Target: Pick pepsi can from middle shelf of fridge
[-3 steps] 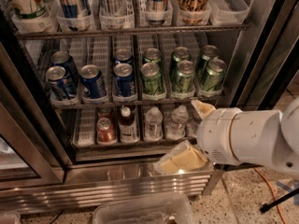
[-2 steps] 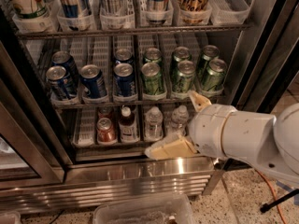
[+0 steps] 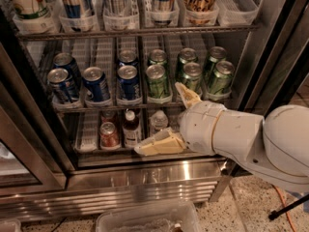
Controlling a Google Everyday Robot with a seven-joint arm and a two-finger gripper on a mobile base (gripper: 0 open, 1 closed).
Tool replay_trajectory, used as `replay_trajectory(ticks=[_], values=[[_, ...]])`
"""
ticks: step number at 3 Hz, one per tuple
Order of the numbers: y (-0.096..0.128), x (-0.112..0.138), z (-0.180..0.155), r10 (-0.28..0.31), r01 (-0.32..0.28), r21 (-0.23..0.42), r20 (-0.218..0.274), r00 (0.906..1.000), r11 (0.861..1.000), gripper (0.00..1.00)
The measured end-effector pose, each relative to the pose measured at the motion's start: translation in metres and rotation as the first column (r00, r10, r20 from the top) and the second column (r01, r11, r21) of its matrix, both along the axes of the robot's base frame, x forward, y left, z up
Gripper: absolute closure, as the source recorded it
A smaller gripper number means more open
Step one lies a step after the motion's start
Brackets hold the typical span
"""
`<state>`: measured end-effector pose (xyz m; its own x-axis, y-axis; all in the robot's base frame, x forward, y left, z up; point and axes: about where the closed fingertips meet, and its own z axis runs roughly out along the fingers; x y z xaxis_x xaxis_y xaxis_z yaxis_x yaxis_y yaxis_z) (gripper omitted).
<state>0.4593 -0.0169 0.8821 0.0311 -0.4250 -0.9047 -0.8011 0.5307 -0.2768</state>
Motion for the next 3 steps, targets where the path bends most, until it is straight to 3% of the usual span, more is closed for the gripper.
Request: replay_trajectory(ticks=[2,3], values=[[0.012,0.003,0.0,0.016,-0.016,0.034,0.006,0.9999,0.999,0.0],[0.011,0.013,-0.017,-0.038,0.038,0.138,0.0,0.9993,0.99,0.0]])
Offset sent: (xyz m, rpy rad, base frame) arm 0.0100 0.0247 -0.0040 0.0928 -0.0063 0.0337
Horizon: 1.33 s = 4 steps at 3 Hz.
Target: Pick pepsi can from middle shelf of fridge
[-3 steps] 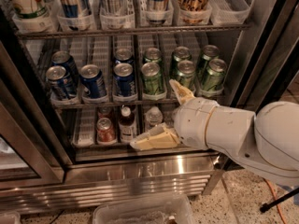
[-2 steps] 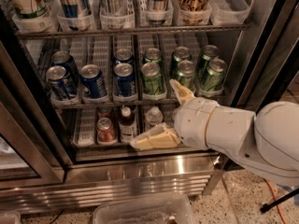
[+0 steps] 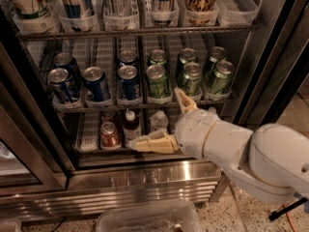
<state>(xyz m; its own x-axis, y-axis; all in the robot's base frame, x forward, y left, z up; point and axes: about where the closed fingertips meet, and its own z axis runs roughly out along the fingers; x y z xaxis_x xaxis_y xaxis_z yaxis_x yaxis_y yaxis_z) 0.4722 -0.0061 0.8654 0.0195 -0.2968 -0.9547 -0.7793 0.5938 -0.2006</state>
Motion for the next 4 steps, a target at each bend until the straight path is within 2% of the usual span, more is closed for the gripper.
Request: replay_trajectory(ticks=[1,2,3,4], values=[[-0.026,0.013,-0.018,-0.142,0.141,0.124,-0.001,0.9899,0.982,0.0],[-0.011,0.023,-0.017,-0.174,0.161,0.151,0.076,0.9817,0.975,0.0],[0.042,0.031,0.01,-0.099,0.063,0.2,0.174,0.9797,0.978,0.0],[0.054,0.029,0.011,-0.075,0.036,0.214,0.175,0.9818,0.976,0.0]])
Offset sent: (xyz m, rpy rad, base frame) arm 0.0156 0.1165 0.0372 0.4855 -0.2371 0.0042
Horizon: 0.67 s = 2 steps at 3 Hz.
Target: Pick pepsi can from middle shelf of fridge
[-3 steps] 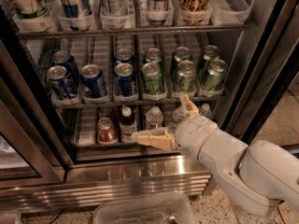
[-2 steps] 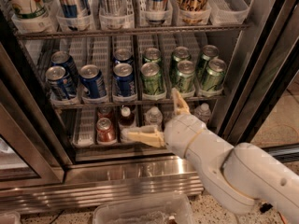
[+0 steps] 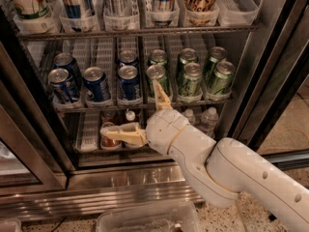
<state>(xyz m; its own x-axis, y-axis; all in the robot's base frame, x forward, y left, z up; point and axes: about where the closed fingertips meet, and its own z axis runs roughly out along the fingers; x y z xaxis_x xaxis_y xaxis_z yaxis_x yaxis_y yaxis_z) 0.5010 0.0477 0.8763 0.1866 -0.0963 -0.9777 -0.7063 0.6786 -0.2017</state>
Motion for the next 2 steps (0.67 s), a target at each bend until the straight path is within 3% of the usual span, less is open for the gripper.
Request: replay_trajectory(ticks=[1,2], values=[[-0.001,0.0,0.0,-0.001,0.001,-0.001,0.0,1.0,1.0,0.0],[0.01,-0.004,-0.005,0.001,0.001,0.058,-0.038,0.9993,0.998,0.0]])
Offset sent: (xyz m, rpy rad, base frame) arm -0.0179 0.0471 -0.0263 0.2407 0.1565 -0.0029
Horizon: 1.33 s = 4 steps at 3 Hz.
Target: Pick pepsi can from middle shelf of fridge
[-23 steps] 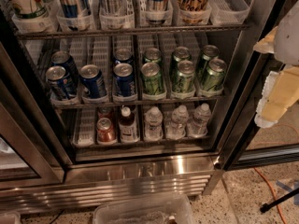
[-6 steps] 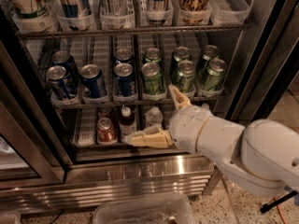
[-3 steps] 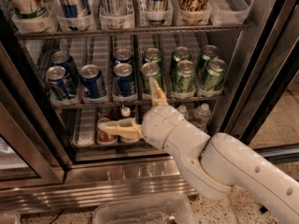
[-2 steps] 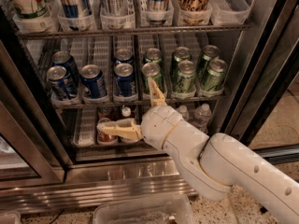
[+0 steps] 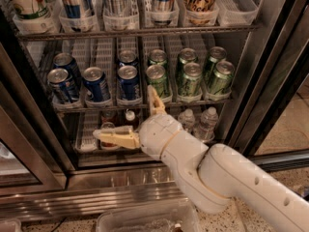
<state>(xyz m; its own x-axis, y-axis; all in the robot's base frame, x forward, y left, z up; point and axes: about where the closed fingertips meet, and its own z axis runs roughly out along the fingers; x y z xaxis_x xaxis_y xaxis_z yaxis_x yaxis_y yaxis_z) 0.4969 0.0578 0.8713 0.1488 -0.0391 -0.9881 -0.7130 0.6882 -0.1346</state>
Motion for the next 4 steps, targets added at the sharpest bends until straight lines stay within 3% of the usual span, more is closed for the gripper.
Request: replay_trajectory(ticks=[1,2,3,4], values=[[0.034,-0.024,0.005,0.03,-0.025,0.114,-0.04,0.9988,0.993,0.0],[0.052,-0.032,-0.002,0.005,0.01,0.154,-0.092,0.9958,0.988,0.0],[0.045,-0.024,-0.009,-0.044,0.06,0.135,-0.119,0.9919,0.989,0.0],[0.048,-0.022,-0.015,-0.01,0.026,0.127,-0.119,0.9928,0.992,0.0]])
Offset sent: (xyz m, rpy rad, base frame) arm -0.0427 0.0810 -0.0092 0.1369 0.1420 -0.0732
